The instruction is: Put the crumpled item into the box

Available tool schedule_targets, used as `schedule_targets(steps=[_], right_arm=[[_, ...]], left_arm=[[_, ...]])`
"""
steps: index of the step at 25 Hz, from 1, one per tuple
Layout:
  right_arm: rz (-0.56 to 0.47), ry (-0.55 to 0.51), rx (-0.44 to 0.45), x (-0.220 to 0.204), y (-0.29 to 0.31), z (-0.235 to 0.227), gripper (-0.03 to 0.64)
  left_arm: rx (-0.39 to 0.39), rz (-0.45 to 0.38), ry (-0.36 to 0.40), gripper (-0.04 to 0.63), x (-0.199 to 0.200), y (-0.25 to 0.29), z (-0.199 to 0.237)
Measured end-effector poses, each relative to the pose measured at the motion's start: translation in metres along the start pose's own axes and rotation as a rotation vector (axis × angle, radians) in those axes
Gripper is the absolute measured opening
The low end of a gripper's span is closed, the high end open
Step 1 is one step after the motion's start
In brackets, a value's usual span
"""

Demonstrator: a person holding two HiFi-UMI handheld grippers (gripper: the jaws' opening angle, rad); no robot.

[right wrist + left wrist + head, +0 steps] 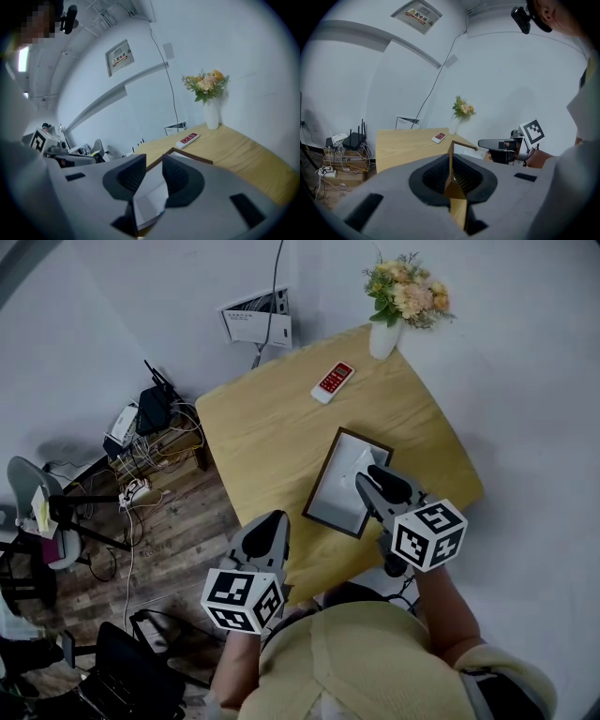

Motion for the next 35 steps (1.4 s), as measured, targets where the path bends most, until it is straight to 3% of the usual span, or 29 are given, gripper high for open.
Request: schedule_targets(steps=[20,35], right_arm=[[-0.047,0.002,-0.047,-0.006,-0.035,0.003,0.092],[-0.037,-0.003,-0.024,-0.027,-0.053,0.026,0.063]], left_arm=[[-0.05,-0.032,0.006,0.035,-0.001,-0.009,-0.016],[-0.04,-0.048,-0.014,0.035,-0.017,-0.038,-0.025]])
Point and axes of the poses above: the fingertips, and each gripper's own axes: y forward along the fingers, z to its left, x out of its top, the point moved 3 cm from there along -y, backward along the fingers, and after that the axes turned 11 degrees about y, right-handed, at the moved point
